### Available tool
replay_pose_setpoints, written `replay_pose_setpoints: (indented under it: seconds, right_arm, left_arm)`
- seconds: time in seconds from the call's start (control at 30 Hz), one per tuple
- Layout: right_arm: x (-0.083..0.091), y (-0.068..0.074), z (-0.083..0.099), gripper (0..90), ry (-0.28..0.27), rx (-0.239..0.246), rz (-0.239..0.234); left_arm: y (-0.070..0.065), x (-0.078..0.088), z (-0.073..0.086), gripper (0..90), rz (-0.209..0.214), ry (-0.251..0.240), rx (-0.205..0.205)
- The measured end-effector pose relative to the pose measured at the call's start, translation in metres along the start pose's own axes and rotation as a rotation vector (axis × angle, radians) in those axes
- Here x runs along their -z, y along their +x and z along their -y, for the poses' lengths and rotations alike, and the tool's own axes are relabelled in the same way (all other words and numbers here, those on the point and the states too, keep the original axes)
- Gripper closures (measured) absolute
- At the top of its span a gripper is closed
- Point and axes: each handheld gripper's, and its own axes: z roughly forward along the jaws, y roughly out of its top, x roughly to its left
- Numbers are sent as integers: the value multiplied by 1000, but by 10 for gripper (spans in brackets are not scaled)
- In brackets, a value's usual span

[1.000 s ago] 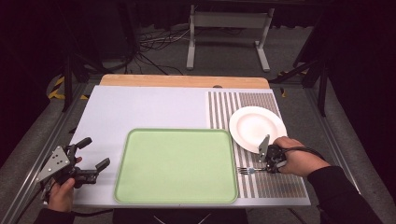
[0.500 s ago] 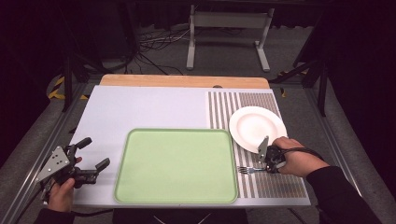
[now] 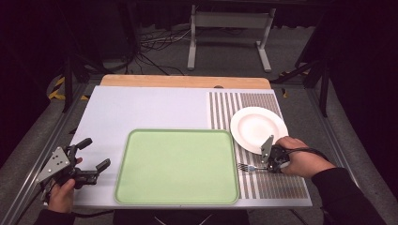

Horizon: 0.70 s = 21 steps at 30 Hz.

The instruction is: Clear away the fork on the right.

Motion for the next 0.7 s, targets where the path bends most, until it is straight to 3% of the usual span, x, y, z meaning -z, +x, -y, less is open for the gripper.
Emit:
replay_pose_setpoints:
  seconds: [0.37, 0.7]
  right_arm:
    - [27, 2, 0, 783, -35, -5, 42]
    - [46, 3, -15, 783, -71, -26, 67]
  left_arm:
    - [0, -1, 0, 15, 4, 0, 3]
    - [0, 0, 0, 16, 7, 0, 2]
